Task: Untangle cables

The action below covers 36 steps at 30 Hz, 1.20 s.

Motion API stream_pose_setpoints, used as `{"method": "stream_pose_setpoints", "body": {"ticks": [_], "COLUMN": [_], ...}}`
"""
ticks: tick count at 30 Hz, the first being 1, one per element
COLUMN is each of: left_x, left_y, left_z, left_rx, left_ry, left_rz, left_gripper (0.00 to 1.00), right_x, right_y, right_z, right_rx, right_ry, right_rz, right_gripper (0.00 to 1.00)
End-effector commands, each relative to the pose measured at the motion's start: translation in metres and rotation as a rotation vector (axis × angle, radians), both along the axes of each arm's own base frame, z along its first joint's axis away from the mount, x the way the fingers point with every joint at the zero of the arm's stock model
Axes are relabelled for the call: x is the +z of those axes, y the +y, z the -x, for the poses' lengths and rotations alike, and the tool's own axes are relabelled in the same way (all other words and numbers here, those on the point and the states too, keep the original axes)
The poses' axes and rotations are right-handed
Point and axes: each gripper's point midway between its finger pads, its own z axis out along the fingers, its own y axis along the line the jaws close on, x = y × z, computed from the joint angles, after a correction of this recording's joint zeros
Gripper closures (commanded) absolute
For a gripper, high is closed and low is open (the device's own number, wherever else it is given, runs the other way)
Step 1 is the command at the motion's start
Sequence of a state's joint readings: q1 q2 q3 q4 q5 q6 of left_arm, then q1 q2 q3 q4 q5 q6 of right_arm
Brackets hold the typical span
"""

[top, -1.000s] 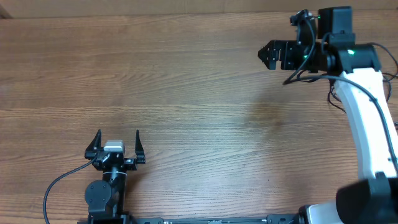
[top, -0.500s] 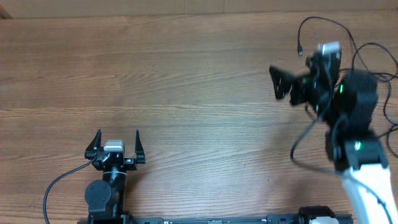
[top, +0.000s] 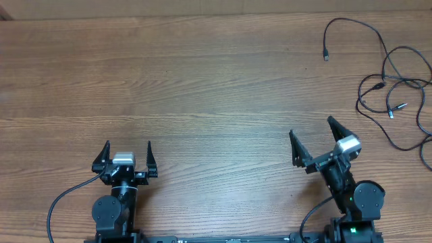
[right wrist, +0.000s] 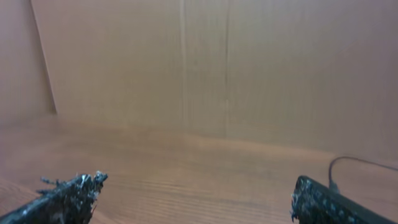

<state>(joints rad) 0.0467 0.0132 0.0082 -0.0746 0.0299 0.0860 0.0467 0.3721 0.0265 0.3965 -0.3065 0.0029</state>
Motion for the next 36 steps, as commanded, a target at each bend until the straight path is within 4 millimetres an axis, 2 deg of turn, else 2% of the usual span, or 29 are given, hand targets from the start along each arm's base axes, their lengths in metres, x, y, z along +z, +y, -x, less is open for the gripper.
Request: {"method": "stream_pose_setpoints", "body": {"ticks": [1,11,18,23,26,36], "left_x": [0.0,0.0,0.0,0.0,0.0,0.0], "left_y": [-0.001,-0.001,-0.001,-0.001,-0.001,-0.001], "left_z": [0.0,0.0,0.0,0.0,0.0,0.0], "left_rx": [-0.008,-0.008,-0.008,-0.008,-0.008,-0.008], "left_ry": [-0.004,-0.004,-0.004,-0.004,-0.004,-0.004], "left_rz": [-0.022,-0.022,-0.022,-0.022,-0.022,-0.022], "left_gripper": [0.0,0.0,0.0,0.0,0.0,0.0], "right_x": [-0.007,-0.041,-0.033,-0.034,-0.037,-0.038], "right_y": [-0.002,-0.003,-0.01,-0.024,-0.041,-0.043], "right_z": [0.006,0.019,0.02,0.016,0.013,0.012], "right_rx": [-0.011,-0.015,-0.055,-0.141,-0.239,-0.252], "right_ry": [0.01,0.145,0.108,0.119,0.15,0.151], "right_rz": [0.0,0.007,0.003,-0.02,-0.1,-0.095], "right_gripper": [0.0,0.0,0.0,0.0,0.0,0.0]}}
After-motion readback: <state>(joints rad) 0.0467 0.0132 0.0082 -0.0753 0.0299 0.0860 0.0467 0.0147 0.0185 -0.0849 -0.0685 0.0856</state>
